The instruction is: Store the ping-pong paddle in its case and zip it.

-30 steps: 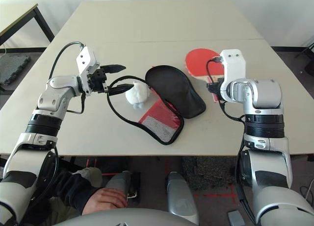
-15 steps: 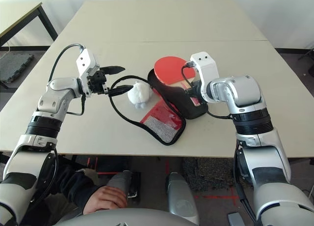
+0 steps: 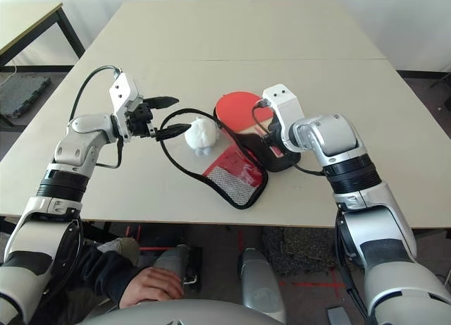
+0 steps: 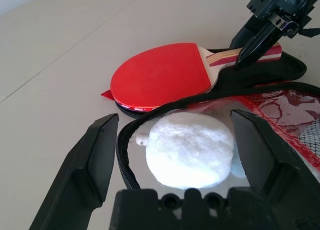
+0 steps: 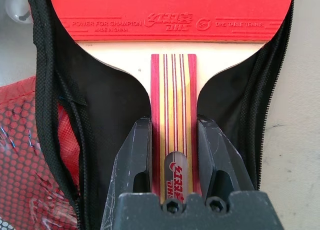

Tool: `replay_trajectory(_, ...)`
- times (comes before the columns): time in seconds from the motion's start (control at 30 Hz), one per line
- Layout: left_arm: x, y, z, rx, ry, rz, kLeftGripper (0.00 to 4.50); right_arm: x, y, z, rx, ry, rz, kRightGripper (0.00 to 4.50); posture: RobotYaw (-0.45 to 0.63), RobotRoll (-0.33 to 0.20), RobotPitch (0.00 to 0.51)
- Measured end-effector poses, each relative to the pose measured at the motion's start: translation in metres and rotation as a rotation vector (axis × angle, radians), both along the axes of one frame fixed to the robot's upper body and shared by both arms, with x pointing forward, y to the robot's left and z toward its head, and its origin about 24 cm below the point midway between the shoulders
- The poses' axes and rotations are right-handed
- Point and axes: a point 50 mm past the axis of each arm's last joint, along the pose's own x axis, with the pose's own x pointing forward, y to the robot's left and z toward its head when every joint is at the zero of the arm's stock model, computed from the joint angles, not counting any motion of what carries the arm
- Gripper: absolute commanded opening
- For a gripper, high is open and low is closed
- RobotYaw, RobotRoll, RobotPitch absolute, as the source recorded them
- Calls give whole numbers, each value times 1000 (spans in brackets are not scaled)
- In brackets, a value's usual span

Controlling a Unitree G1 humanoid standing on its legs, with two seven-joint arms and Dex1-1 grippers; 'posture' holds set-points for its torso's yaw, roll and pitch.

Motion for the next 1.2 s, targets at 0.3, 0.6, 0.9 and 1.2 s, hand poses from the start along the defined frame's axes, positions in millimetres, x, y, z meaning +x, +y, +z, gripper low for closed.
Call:
replay_trajectory(0.3, 0, 0, 0, 0, 0, 0, 4500, -1, 0, -2, -6, 3, 8, 1078, 76, 0, 80)
replay_trajectory(0.6, 0, 0, 0, -2, 0, 4, 4500, -5, 0, -5, -7, 13, 11, 1078, 71, 0, 84)
replay_trajectory(0.9, -1, 1, -5, -3, 12, 9, 4500, -8, -1, -5, -11, 14, 11, 1078, 72, 0, 82)
replay_trajectory(1.2, -1, 1, -5, -3, 15, 10, 4500, -9, -1, -5, -9, 16, 13, 1078, 78, 0, 89)
